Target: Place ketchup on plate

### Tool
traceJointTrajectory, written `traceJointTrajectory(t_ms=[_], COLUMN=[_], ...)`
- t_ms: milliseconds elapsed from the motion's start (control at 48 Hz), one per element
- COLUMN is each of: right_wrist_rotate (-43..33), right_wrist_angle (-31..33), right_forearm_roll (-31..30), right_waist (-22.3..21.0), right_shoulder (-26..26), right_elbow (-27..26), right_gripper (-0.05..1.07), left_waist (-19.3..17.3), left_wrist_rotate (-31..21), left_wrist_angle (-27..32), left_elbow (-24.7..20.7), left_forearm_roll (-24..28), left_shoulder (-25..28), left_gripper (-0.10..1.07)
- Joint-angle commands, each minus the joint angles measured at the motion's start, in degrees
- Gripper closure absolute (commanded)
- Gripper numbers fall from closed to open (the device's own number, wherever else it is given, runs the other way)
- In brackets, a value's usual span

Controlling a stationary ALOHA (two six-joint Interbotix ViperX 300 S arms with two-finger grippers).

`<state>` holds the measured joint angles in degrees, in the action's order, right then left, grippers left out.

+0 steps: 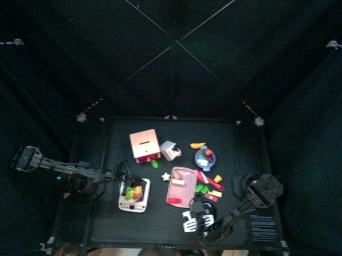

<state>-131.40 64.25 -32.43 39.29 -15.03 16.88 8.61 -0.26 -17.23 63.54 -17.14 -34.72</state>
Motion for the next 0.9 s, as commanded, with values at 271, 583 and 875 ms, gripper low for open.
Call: traceJointTrajectory(t_ms=[271, 583, 875], right_wrist_rotate=[0.0, -0.53, -0.44], right_wrist_angle=[0.53, 8.79, 8.88], right_forearm_roll=[0.79, 0.26, 0.53], right_waist=[0.53, 5.89, 5.89], right_shoulder=[5.01, 12.74, 14.15], right_elbow=[0.88, 4.39, 7.73], right_gripper=[0.04, 0.04, 0.04], left_waist=[0.09, 0.09, 0.09], left_wrist_rotate=[0.18, 0.18, 0.35], left_wrist_angle=[-0.26, -0.53, -0.53], left_elbow=[0.0, -0.35, -0.35], left_forearm_roll=[0.09, 0.18, 0.18], left_shoulder=[-0.09, -0.09, -0.09], left_gripper=[0.62, 0.63, 0.63])
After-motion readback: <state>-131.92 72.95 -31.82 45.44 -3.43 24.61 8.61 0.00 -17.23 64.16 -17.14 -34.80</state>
